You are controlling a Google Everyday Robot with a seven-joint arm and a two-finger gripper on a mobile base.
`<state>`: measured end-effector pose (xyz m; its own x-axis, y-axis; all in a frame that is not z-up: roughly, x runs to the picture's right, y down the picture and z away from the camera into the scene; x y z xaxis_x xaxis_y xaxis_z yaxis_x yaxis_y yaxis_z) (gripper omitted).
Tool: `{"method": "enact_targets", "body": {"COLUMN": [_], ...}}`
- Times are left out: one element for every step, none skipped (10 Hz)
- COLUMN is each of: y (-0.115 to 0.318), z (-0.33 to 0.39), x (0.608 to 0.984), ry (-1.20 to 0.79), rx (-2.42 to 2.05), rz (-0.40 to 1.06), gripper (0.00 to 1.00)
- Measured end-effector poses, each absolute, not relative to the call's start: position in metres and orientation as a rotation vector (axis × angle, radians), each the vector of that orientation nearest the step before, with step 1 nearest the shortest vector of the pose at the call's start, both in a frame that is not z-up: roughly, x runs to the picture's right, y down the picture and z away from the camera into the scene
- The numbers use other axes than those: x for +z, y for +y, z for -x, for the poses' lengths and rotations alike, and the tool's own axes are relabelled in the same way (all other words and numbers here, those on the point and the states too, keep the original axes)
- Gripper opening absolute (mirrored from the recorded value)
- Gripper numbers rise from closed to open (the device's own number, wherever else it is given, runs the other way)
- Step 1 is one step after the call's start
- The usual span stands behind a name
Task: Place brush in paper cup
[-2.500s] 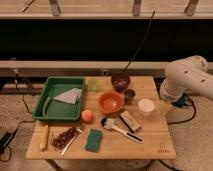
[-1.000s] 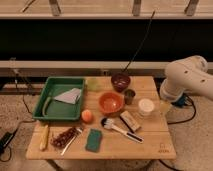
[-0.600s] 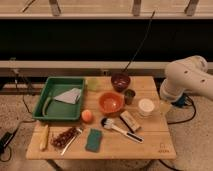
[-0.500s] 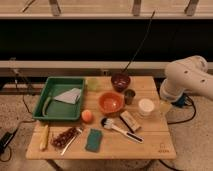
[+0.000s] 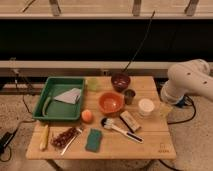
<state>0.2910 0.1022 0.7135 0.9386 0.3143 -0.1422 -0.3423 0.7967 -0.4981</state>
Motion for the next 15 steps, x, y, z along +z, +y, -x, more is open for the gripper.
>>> {"method": "enact_targets", "body": {"y": [0.117,0.129,0.144,0.153,0.162,0.169,0.178,0.182,0.187,0.195,0.197,0.199,0.202,0.204,0.207], "z": [-0.295,-0.298,-0.300,-0.299,-0.303,-0.301,-0.295,-0.290,-0.287,-0.283,-0.280,-0.273,-0.267,-0.262,-0.252], "x": [0.716,0.716,0.716,0.714,0.711,0.709,0.710,0.713,0.715,0.719,0.722,0.725,0.728,0.729,0.732], "ry": [0.040,0.027,0.003,-0.038,-0.080,-0.111,-0.135,-0.152,-0.168,-0.191,-0.209,-0.230,-0.250,-0.263,-0.293], "rx": [0.383,0.414,0.466,0.520,0.577,0.606,0.624,0.636,0.653,0.680,0.695,0.709,0.724,0.732,0.747], "rz": [0.553,0.557,0.556,0.543,0.523,0.508,0.497,0.490,0.480,0.464,0.454,0.444,0.436,0.433,0.428], "gripper": [0.80,0.80,0.80,0.80,0.80,0.80,0.80,0.80,0.80,0.80,0.80,0.80,0.80,0.80,0.80]}}
